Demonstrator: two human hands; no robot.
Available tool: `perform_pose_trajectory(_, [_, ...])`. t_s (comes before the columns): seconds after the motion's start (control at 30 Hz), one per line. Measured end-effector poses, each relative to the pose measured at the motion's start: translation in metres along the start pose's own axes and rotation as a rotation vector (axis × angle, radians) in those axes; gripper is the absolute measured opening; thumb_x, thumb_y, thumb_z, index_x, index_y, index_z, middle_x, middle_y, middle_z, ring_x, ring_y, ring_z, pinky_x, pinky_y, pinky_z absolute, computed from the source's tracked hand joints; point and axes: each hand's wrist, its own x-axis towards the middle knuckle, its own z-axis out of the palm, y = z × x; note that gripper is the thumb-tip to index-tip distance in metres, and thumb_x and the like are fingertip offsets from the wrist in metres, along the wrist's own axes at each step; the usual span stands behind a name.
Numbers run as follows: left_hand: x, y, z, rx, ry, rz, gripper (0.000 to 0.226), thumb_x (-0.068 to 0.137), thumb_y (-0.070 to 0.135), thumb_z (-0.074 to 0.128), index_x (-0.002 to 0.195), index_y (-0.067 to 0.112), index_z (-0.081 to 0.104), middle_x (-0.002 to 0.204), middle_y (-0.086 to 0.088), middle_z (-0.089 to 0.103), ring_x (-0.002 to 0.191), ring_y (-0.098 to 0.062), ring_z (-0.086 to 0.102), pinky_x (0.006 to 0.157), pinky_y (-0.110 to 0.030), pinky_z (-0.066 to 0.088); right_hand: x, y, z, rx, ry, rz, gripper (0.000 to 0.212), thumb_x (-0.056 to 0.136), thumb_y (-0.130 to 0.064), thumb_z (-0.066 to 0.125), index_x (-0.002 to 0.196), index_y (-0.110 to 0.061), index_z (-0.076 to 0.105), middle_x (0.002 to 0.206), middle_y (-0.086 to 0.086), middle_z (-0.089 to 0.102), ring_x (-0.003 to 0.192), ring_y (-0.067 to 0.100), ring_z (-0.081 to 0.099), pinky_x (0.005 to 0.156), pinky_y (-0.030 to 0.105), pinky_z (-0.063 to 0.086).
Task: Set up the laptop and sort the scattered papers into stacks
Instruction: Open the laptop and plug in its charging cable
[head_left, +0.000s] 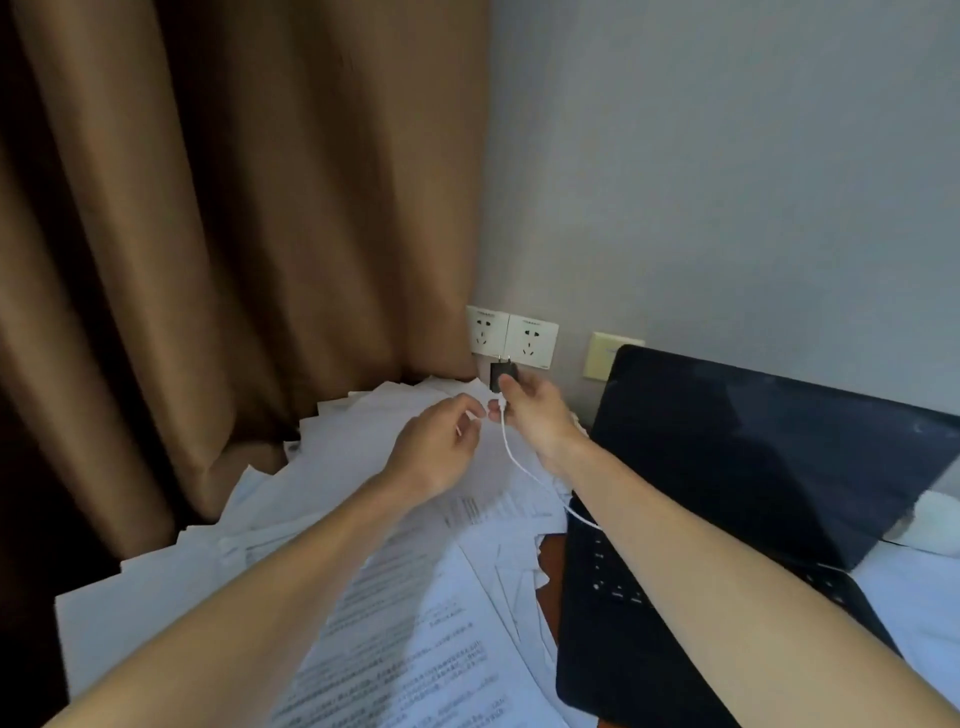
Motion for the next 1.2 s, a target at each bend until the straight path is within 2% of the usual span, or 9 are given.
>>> perform_pose_trajectory(0.17, [0.037,-0.035,0.02,0.237,-0.047,0.077,0.031,0.104,0.018,0.053,0.134,0.022,0.06,0.133,0.001,0.061,0.123,-0.02,0.052,0.106,-0.039,0.042,0.053,0.024,0.009,0.094,0.12,0.047,0.024,0.107,-0.013,0.046,0.119,0.004,0.058,0.097,0.01,0.056,0.063,0.014,0.046,0.055,0.014,0.048])
perform_pose_trajectory(0.27, [0.056,-0.05,0.031,0.352,-0.086,0.139,0.036,0.104,0.019,0.05,0.14,0.023,0.056,0.141,0.003,0.056,0.133,-0.02,0.044,0.112,-0.037,0.033,0.082,0.037,0.009,0.03,0.171,0.038,0.027,0.107,-0.015,0.044,0.082,-0.008,0.051,0.067,0.003,0.042,0.057,0.015,0.036,0.051,0.022,0.039])
perform_pose_trajectory(0.33, [0.064,-0.062,0.038,0.384,-0.093,0.138,0.037,0.104,0.022,0.048,0.141,0.023,0.055,0.142,0.003,0.055,0.134,-0.019,0.043,0.112,-0.036,0.032,0.101,0.047,0.008,-0.023,0.209,0.042,0.033,0.106,-0.02,0.045,0.074,-0.012,0.043,0.061,0.0,0.037,0.053,0.014,0.034,0.056,0.027,0.034])
perform_pose_trajectory(0.5, [0.068,-0.081,0.054,0.378,-0.053,0.124,0.032,0.104,0.026,0.048,0.134,0.025,0.061,0.134,0.005,0.057,0.126,-0.018,0.047,0.106,-0.033,0.034,0.136,0.059,0.004,-0.034,0.334,0.025,0.027,0.104,-0.028,0.047,0.086,-0.01,0.057,0.074,0.004,0.053,0.067,0.017,0.049,0.068,0.031,0.044])
perform_pose_trajectory(0.6, [0.068,-0.088,0.057,0.348,-0.024,0.124,0.029,0.104,0.026,0.049,0.13,0.025,0.064,0.132,0.007,0.058,0.124,-0.015,0.049,0.108,-0.031,0.035,0.152,0.063,0.001,0.024,0.399,0.036,0.028,0.104,-0.028,0.048,0.093,-0.007,0.062,0.073,0.003,0.058,0.067,0.016,0.056,0.061,0.027,0.044])
perform_pose_trajectory(0.83, [0.069,-0.093,0.059,0.33,-0.007,0.148,0.029,0.105,0.026,0.048,0.129,0.025,0.064,0.13,0.006,0.058,0.122,-0.016,0.049,0.109,-0.032,0.035,0.17,0.075,0.001,0.095,0.474,0.026,0.026,0.103,-0.029,0.052,0.093,-0.008,0.063,0.074,0.0,0.062,0.08,0.015,0.066,0.062,0.024,0.045])
perform_pose_trajectory(0.93, [0.07,-0.095,0.062,0.332,0.003,0.146,0.028,0.104,0.027,0.048,0.128,0.026,0.064,0.129,0.007,0.058,0.122,-0.015,0.049,0.108,-0.032,0.034,0.171,0.077,0.002,0.18,0.484,0.013,0.027,0.103,-0.032,0.054,0.106,-0.006,0.062,0.079,-0.001,0.063,0.085,0.016,0.069,0.063,0.021,0.047])
perform_pose_trajectory(1.03, [0.07,-0.095,0.061,0.332,-0.001,0.143,0.027,0.105,0.027,0.048,0.127,0.026,0.063,0.128,0.007,0.057,0.122,-0.015,0.048,0.109,-0.032,0.033,0.171,0.074,0.003,0.289,0.496,0.005,0.036,0.101,-0.028,0.059,0.125,-0.004,0.05,0.089,0.0,0.062,0.079,0.015,0.067,0.067,0.018,0.049])
perform_pose_trajectory(1.2, [0.07,-0.093,0.059,0.322,-0.006,0.139,0.026,0.104,0.026,0.049,0.126,0.026,0.064,0.128,0.007,0.057,0.122,-0.015,0.048,0.11,-0.032,0.033,0.171,0.066,0.002,0.221,0.531,0.004,0.028,0.1,-0.03,0.062,0.113,-0.008,0.052,0.093,0.004,0.063,0.065,0.011,0.062,0.06,0.019,0.046])
